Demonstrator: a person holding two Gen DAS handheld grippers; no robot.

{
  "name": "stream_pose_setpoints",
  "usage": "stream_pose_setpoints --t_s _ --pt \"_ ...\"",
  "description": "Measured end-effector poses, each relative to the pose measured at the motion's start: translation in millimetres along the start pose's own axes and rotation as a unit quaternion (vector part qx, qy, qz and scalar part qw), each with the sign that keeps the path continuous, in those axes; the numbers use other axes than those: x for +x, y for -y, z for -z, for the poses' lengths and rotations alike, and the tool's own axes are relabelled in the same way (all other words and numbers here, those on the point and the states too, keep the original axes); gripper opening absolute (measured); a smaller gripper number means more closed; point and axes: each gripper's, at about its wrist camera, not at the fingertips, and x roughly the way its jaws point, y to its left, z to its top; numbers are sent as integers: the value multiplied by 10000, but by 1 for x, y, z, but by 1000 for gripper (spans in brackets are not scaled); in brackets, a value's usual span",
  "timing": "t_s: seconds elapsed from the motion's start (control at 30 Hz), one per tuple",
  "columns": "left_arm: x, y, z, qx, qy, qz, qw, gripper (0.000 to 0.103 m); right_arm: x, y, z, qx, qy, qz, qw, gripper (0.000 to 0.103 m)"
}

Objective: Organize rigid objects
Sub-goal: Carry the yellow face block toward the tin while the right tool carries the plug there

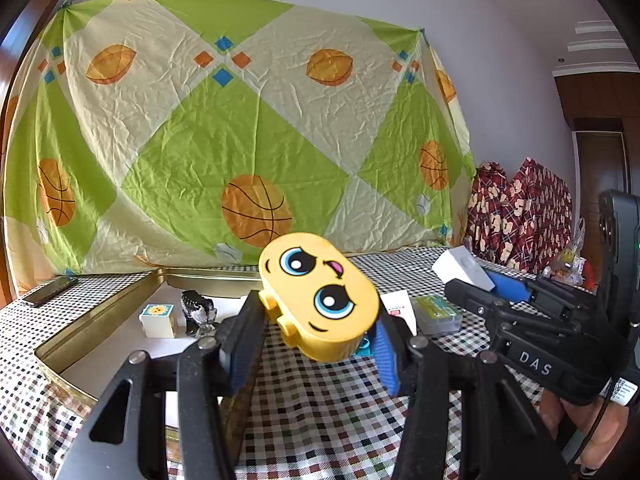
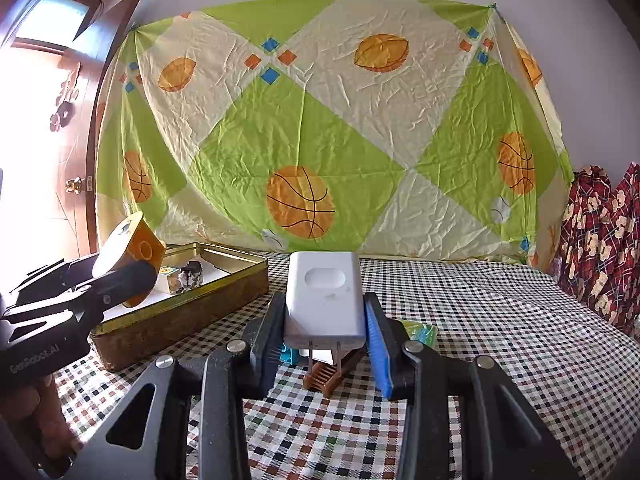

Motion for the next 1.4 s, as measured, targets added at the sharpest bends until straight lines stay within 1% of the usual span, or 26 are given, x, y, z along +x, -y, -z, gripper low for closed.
stream_pose_setpoints --t_s 0.5,1.4 --pt "-7 -8 0 32 103 -164 9998 50 1 -17 0 -87 22 -170 9998 40" --pt "-17 -50 0 -229 144 -500 9984 50 11 -66 -3 -404 -90 -604 9973 41"
